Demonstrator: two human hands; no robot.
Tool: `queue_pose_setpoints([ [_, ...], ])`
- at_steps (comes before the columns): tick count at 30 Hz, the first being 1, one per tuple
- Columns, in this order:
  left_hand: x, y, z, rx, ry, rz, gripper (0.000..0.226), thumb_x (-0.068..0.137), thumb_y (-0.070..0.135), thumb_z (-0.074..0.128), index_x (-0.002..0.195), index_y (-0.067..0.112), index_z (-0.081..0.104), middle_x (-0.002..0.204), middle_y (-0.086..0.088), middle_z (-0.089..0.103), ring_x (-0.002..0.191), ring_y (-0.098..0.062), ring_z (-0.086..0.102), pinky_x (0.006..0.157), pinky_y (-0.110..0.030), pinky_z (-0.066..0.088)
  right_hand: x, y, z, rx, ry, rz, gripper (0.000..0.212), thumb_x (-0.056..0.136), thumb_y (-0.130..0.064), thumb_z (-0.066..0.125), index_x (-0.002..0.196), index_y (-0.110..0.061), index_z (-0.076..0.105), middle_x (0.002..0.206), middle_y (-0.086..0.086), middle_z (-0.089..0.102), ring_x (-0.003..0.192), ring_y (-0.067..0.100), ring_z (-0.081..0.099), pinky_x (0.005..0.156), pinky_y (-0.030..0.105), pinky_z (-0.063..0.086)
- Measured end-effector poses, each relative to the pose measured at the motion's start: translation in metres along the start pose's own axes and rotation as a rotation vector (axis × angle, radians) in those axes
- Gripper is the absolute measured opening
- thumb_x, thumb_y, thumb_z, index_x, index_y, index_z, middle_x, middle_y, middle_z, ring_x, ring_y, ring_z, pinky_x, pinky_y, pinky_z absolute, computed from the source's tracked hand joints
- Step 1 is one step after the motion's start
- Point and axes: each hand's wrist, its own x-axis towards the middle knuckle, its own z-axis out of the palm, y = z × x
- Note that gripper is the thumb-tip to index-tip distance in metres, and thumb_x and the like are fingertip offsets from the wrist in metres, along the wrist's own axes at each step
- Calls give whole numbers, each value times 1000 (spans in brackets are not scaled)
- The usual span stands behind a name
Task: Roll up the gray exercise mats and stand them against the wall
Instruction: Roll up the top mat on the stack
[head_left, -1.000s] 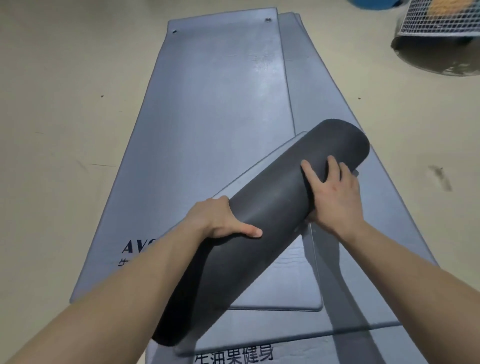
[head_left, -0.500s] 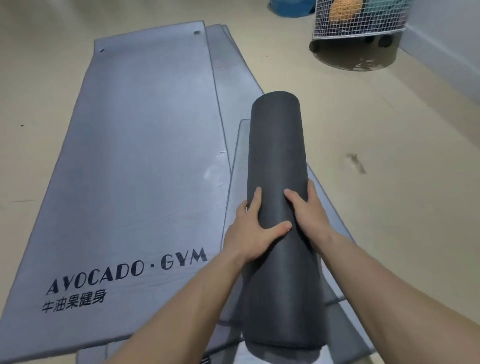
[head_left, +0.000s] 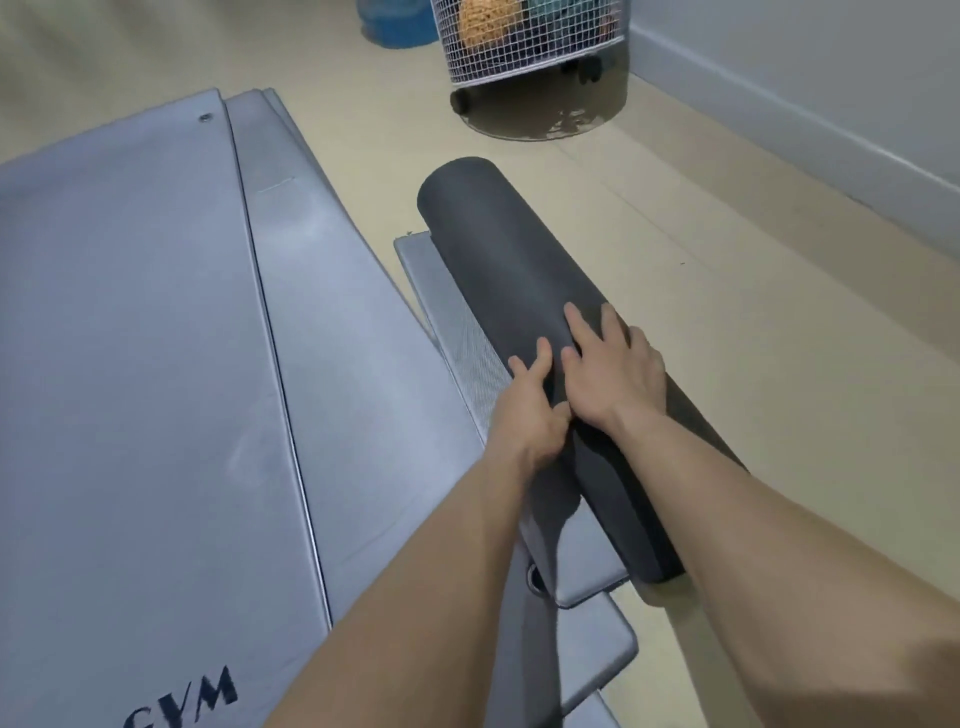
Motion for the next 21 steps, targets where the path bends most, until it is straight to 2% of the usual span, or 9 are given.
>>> queue_pose_setpoints([
  [6, 65, 18, -6, 217, -12, 10, 81, 100, 25, 57, 165, 31, 8, 170, -19, 14, 129, -40, 54, 105, -46, 46, 56, 15, -1, -53, 41, -1, 58, 109, -44, 22, 162, -43, 0, 173, 4, 4, 153, 33, 16, 120, 49, 22],
  [10, 71, 25, -11, 287, -104, 15, 75, 102, 28, 50, 164, 29, 8, 169, -24, 8, 114, -40, 62, 96, -42, 50, 62, 19, 10, -94, 69, 18, 58, 106, -43, 15, 163, -41, 1, 172, 6, 10, 153, 34, 17, 119, 50, 23],
  [12, 70, 31, -24, 343, -210, 41, 73, 99, 31, 48, 163, 29, 15, 166, -25, 19, 108, -37, 63, 91, -40, 51, 65, 22, 16, -115, 80, 30, 59, 104, -41, 13, 163, -39, 9, 170, 9, 19, 150, 37, 25, 116, 53, 28],
  [14, 81, 37, -53, 460, -265, 69, 57, 89, 40, 44, 145, 36, 50, 139, -13, 59, 99, -31, 64, 87, -38, 54, 68, 25, 20, -142, 69, 66, 61, 103, -42, 16, 164, -37, 14, 169, 11, 22, 149, 39, 29, 115, 56, 29],
  [15, 97, 40, -71, 537, -240, 95, 42, 86, 44, 43, 120, 35, 67, 114, -4, 71, 91, -28, 65, 81, -36, 56, 69, 25, 23, -157, 67, 82, 61, 103, -42, 19, 164, -37, 16, 169, 12, 22, 149, 40, 29, 116, 56, 28],
  [16, 117, 44, -87, 603, -159, 125, 33, 88, 46, 44, 100, 29, 71, 94, 1, 73, 86, -26, 65, 74, -33, 55, 69, 24, 25, -169, 77, 85, 62, 103, -42, 22, 164, -36, 17, 169, 12, 22, 149, 40, 29, 117, 57, 28],
  [17, 142, 49, -103, 646, -40, 167, 30, 91, 45, 46, 92, 26, 70, 89, 3, 72, 86, -26, 66, 72, -32, 53, 68, 22, 26, -168, 85, 89, 63, 102, -42, 24, 164, -35, 18, 169, 12, 23, 149, 40, 30, 117, 58, 28],
  [19, 204, 60, -127, 632, 186, 323, 27, 96, 39, 47, 106, 28, 69, 112, 2, 71, 105, -27, 64, 84, -35, 53, 67, 20, 27, -155, 113, 102, 62, 102, -42, 28, 163, -34, 22, 168, 13, 26, 148, 41, 33, 116, 58, 30],
  [21, 269, 67, -139, 668, 224, 445, 46, 98, 40, 43, 139, 25, 57, 150, -4, 52, 140, -30, 44, 113, -47, 38, 66, 18, 28, -119, 153, 119, 60, 101, -38, 32, 161, -33, 32, 166, 14, 30, 146, 42, 36, 116, 58, 30],
])
